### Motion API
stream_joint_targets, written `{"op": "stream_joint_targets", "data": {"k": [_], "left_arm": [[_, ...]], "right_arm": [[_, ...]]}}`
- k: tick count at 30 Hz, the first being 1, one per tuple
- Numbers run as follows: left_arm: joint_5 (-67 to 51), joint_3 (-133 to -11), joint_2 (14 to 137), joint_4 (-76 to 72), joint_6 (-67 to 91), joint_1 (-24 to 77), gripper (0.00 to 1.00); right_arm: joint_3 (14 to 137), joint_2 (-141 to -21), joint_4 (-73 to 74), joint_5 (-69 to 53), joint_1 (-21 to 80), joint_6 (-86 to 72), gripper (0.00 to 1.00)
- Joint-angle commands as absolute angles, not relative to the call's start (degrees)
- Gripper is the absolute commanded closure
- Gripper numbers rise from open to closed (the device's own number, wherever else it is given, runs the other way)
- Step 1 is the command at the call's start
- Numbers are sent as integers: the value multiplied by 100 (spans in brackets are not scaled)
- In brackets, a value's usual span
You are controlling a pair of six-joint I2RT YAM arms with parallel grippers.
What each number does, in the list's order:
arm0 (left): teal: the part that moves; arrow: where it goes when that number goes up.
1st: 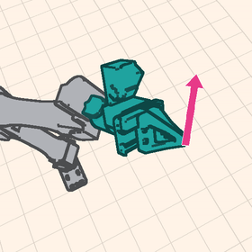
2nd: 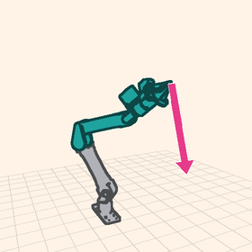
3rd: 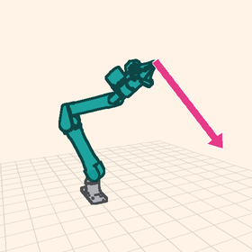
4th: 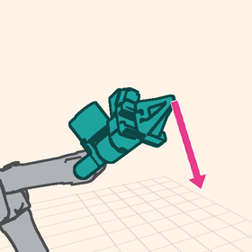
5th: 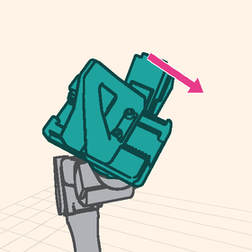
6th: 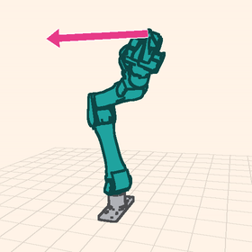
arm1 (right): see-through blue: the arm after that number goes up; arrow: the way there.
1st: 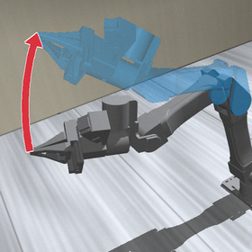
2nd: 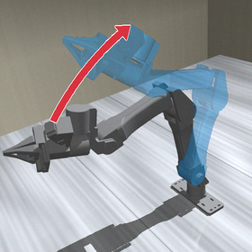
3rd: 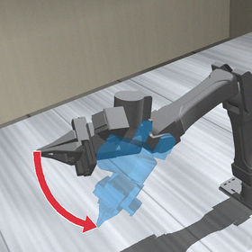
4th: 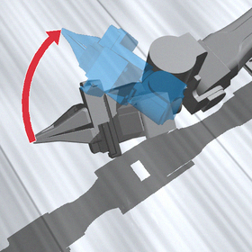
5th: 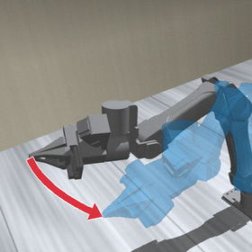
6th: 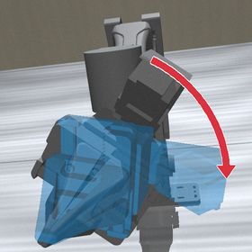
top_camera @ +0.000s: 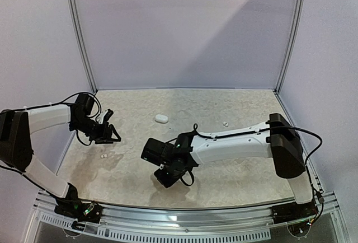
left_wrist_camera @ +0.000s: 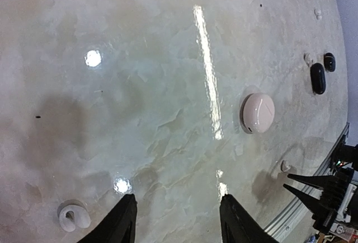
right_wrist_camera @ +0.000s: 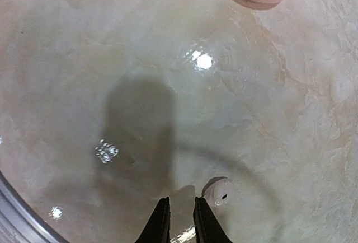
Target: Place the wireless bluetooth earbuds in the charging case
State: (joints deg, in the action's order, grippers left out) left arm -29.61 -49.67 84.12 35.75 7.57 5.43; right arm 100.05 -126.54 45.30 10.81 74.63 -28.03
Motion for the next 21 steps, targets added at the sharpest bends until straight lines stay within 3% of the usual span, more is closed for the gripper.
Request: {"op": "stream_joint_targets", "data": {"k": [1,21], "left_arm": [[-3074,-4853,8327,3478,750,475,49],[-3103,-4867,8402,3481,757,475,48]], "right_arm": [[10254,-12947,4954,1441,7505,-3022,82],[10315,-13058,5098,1536,7202,-3056,83]]}}
